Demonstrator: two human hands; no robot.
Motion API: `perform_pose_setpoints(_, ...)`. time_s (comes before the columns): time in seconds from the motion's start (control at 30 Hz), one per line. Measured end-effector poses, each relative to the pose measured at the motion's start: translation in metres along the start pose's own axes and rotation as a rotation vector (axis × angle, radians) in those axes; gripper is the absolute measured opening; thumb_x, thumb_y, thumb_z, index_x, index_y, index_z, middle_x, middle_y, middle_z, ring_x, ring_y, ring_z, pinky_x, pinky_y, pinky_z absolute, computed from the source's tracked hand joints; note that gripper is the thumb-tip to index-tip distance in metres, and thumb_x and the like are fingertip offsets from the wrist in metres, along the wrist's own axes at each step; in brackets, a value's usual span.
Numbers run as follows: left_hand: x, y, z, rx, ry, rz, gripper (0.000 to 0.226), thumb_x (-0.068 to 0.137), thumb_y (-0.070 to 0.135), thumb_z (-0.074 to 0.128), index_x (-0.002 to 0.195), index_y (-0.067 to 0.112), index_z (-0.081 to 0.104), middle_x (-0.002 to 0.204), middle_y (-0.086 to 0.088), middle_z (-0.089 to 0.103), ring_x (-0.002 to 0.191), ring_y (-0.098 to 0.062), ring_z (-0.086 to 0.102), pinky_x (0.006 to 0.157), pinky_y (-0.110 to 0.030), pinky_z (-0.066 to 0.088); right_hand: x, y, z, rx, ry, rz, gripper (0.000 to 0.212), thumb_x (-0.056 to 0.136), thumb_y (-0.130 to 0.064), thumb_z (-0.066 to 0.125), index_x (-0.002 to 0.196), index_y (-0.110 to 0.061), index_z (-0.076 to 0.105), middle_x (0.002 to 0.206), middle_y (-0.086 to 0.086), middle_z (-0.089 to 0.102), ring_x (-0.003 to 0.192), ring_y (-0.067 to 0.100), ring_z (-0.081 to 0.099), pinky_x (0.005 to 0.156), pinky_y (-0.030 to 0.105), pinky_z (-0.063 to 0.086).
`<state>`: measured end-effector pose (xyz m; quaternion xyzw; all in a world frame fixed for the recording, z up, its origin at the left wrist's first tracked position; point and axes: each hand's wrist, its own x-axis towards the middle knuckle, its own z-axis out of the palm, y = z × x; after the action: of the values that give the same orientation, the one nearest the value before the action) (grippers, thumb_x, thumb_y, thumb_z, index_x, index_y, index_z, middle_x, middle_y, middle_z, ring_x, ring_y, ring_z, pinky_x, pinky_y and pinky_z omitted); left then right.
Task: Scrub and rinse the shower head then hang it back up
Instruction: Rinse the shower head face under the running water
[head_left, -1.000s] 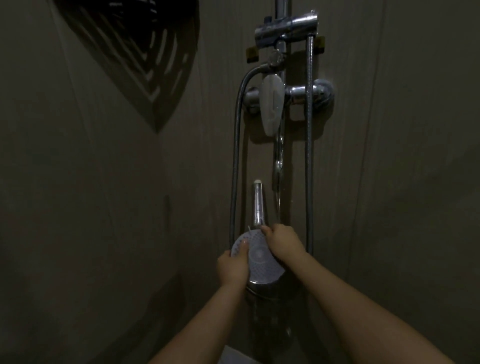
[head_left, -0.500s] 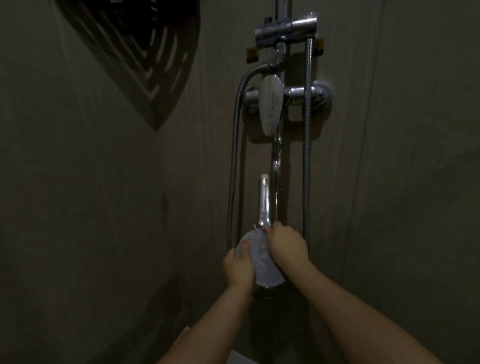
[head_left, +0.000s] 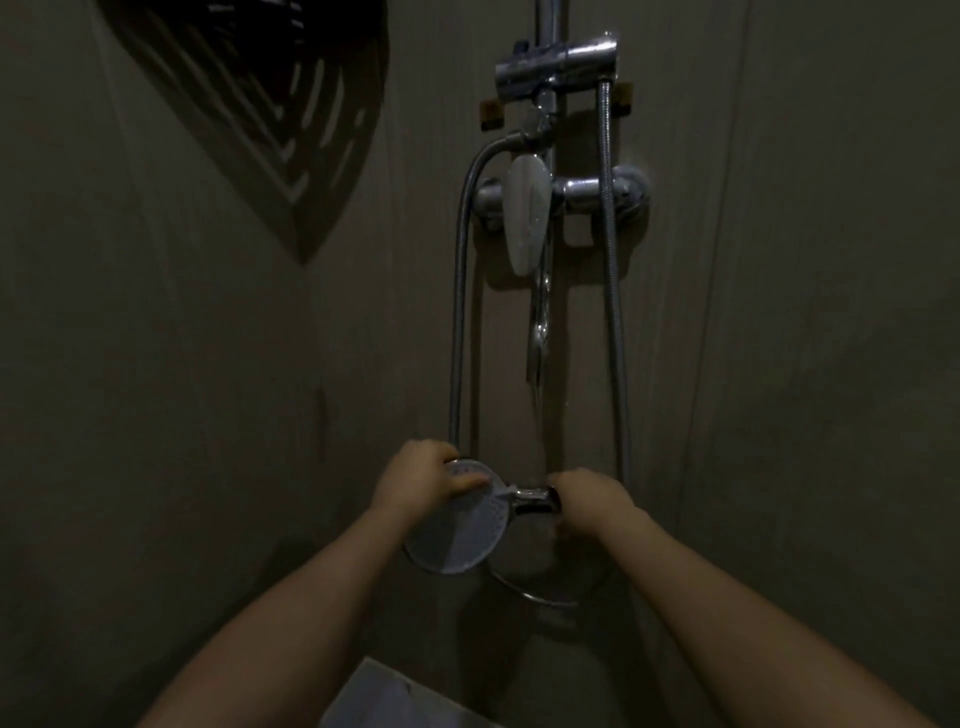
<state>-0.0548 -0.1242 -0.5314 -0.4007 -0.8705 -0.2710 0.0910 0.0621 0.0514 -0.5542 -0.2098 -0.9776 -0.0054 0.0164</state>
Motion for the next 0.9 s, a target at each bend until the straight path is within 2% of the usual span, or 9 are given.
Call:
perform_pose_setpoints(0.1,0.006,0.008,-0.017,0.272,0.063,0.166,0.039,0.075,0.062,0.06,0.078,0.023,0.061,0.086,-0.005,0.07,0.081,-0.023,0.064,0.06,-0.027,0.034,0.001,0.003,0.008,0.069,-0.009,0.058,0.036,0.078,-0.036,0.064,0.108,-0.017,0.058,0.115,0.01,0.063,0.105,0.028,0.06,0.083,0.033,0.047)
perform_pose_setpoints(0.23,0.004,0.006,-0.011,0.299,0.241,0.006,0.044,0.074,0.063,0.06,0.093,0.024,0.056,0.102,-0.002,0.065,0.1,-0.024,0.06,0.077,-0.032,0.039,-0.006,-0.002,0.023,0.072,0.267,0.093,0.03,0.082,-0.04,0.056,0.103,-0.018,0.055,0.105,0.008,0.066,0.096,0.028,0.063,0.074,0.031,0.047)
perform_pose_setpoints(0.3,-0.004,0.009,0.0,-0.063,0.237,-0.223,0.064,0.074,0.048,0.07,0.125,0.016,0.048,0.127,-0.006,0.053,0.12,-0.026,0.048,0.095,-0.036,0.039,-0.011,-0.004,0.029,0.054,0.446,0.151,0.023,0.086,-0.034,0.052,0.105,-0.02,0.051,0.104,0.006,0.066,0.097,0.026,0.063,0.072,0.032,0.047)
perform_pose_setpoints(0.37,-0.014,0.016,0.011,-0.739,0.09,-0.423,0.077,0.078,0.023,0.073,0.141,0.013,0.03,0.134,-0.01,0.046,0.121,-0.027,0.047,0.096,-0.039,0.043,-0.013,-0.003,0.032,0.067,0.523,0.206,0.026,0.089,-0.025,0.046,0.115,-0.023,0.047,0.109,0.003,0.061,0.104,0.024,0.057,0.078,0.035,0.043)
perform_pose_setpoints(0.47,-0.027,0.029,0.024,-1.416,-0.157,-0.537,0.025,0.09,0.017,0.056,0.114,0.01,0.054,0.111,-0.015,0.06,0.095,-0.028,0.061,0.081,-0.036,0.049,-0.016,0.0,0.036,0.057,0.503,0.241,0.042,0.09,-0.015,0.04,0.13,-0.028,0.038,0.118,0.005,0.052,0.113,0.025,0.045,0.089,0.041,0.035)
perform_pose_setpoints(0.57,-0.023,0.037,0.03,-1.721,0.016,-0.629,0.023,0.091,0.008,0.053,0.112,-0.001,0.055,0.1,-0.02,0.063,0.09,-0.03,0.062,0.075,-0.036,0.054,-0.021,0.001,0.043,0.067,0.41,0.201,0.049,0.089,-0.014,0.043,0.136,-0.026,0.031,0.125,0.007,0.046,0.117,0.026,0.043,0.095,0.041,0.036)
perform_pose_setpoints(0.63,-0.022,0.043,0.03,-1.758,0.082,-0.675,0.017,0.091,0.002,0.05,0.107,-0.001,0.056,0.09,-0.017,0.06,0.082,-0.025,0.059,0.068,-0.031,0.052,-0.022,0.003,0.047,0.266,0.301,0.101,0.044,0.087,-0.017,0.05,0.13,-0.02,0.036,0.121,0.009,0.051,0.11,0.028,0.052,0.089,0.036,0.044)
perform_pose_setpoints(0.77,-0.025,0.045,0.032,-1.653,-0.096,-0.656,0.009,0.09,0.006,0.05,0.09,0.003,0.059,0.085,-0.014,0.059,0.079,-0.023,0.057,0.07,-0.031,0.047,-0.024,-0.001,0.038,0.864,0.096,0.041,0.028,0.068,-0.013,0.075,0.086,-0.02,0.054,0.09,0.005,0.064,0.074,0.012,0.062,0.065,0.023,0.05)
perform_pose_setpoints(0.9,-0.017,0.055,0.039,-1.522,0.076,-0.705,0.039,0.084,0.023,0.066,0.116,0.006,0.052,0.108,-0.018,0.063,0.099,-0.034,0.064,0.073,-0.04,0.055,-0.022,-0.006,0.033,0.842,0.287,0.09,0.023,0.064,-0.022,0.077,0.077,-0.024,0.059,0.08,-0.002,0.067,0.075,0.014,0.065,0.067,0.028,0.053)
